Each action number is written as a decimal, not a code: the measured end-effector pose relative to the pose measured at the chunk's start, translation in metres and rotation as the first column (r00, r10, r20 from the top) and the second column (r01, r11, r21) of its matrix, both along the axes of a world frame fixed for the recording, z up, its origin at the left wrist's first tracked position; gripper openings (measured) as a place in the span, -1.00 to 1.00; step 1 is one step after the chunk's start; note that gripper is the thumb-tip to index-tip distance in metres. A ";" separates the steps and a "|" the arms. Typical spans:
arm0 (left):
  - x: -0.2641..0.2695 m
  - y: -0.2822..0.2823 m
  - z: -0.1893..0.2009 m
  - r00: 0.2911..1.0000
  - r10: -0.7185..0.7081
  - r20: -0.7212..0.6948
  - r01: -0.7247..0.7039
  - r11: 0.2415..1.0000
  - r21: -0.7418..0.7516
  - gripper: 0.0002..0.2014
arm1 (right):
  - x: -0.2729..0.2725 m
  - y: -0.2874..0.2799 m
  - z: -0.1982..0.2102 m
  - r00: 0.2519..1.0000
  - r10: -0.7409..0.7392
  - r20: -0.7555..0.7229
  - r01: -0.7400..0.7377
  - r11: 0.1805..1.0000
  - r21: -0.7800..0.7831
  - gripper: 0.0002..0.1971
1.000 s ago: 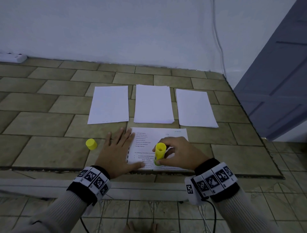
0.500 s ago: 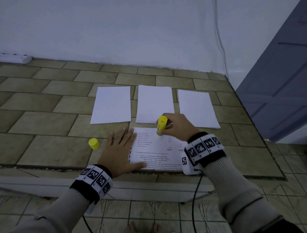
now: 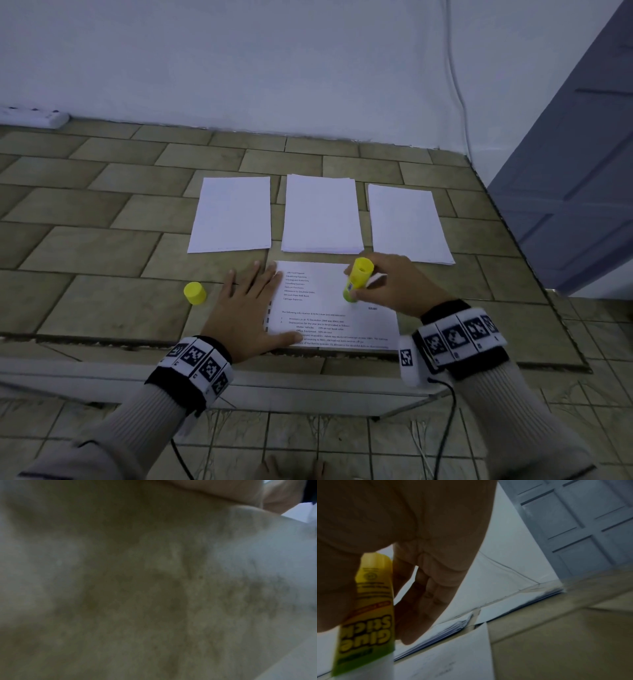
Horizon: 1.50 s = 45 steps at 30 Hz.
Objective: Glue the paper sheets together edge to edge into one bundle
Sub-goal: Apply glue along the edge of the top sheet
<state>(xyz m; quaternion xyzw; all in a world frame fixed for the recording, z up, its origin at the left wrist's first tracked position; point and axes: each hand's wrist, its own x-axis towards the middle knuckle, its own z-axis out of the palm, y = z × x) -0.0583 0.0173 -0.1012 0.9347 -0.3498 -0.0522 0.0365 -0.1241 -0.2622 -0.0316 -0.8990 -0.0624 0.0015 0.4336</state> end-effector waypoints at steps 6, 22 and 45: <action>-0.001 0.000 0.001 1.000 0.005 -0.003 -0.005 1.000 0.022 0.28 | -0.046 -0.019 0.000 0.995 -0.044 -0.092 0.049 0.997 0.055 -0.82; 0.000 -0.001 0.001 1.000 0.004 -0.004 -0.004 0.999 0.047 0.27 | -0.036 -0.035 0.008 0.994 -0.096 -0.043 0.093 0.993 -0.073 -0.78; 0.001 0.000 -0.001 1.000 0.003 -0.011 -0.003 1.000 -0.012 0.27 | -0.002 -0.062 0.011 0.919 -0.382 -0.096 0.235 0.728 -0.645 -0.65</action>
